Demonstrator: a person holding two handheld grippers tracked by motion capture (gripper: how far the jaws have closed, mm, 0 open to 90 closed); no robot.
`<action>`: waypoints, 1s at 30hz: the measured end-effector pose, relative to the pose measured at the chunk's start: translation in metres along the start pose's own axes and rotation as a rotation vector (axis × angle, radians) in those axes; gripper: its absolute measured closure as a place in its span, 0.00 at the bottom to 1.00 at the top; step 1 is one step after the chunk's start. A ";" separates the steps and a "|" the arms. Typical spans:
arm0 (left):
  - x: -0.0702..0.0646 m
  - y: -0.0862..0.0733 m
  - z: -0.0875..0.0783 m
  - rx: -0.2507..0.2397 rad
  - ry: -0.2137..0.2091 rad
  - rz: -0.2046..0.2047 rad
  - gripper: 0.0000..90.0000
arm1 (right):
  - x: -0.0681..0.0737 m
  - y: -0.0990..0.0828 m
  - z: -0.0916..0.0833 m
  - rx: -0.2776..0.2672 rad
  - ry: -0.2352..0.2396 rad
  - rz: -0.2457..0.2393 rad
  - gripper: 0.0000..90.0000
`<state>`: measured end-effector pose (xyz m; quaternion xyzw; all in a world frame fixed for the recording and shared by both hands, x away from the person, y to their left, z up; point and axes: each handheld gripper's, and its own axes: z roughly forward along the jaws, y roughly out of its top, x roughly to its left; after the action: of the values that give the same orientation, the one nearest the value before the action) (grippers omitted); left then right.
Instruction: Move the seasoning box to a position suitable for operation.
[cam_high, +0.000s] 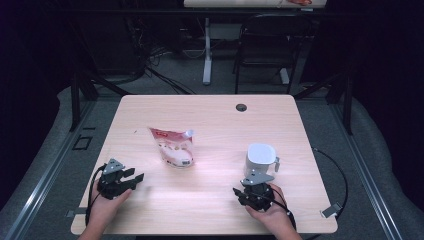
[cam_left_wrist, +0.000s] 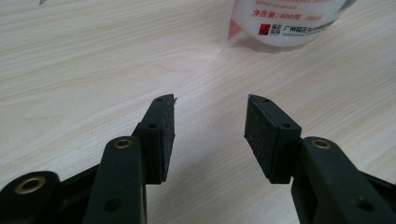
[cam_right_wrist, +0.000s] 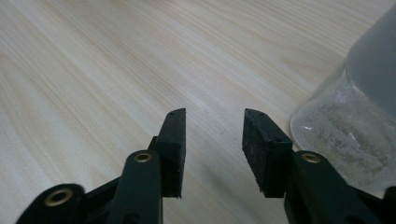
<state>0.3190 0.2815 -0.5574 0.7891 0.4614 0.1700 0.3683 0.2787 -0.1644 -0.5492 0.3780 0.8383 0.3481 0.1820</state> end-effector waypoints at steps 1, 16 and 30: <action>-0.001 0.000 0.000 0.003 0.005 -0.002 0.59 | 0.000 0.000 0.000 0.000 0.000 0.000 0.68; -0.005 -0.005 -0.005 0.012 0.008 0.013 0.62 | -0.011 -0.006 -0.026 -0.103 -0.025 0.049 0.72; -0.007 -0.005 -0.004 0.003 -0.036 0.011 0.60 | -0.044 -0.034 -0.051 -0.127 -0.150 0.209 0.71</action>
<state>0.3098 0.2789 -0.5574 0.7951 0.4506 0.1569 0.3744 0.2610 -0.2368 -0.5364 0.4760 0.7548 0.3883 0.2302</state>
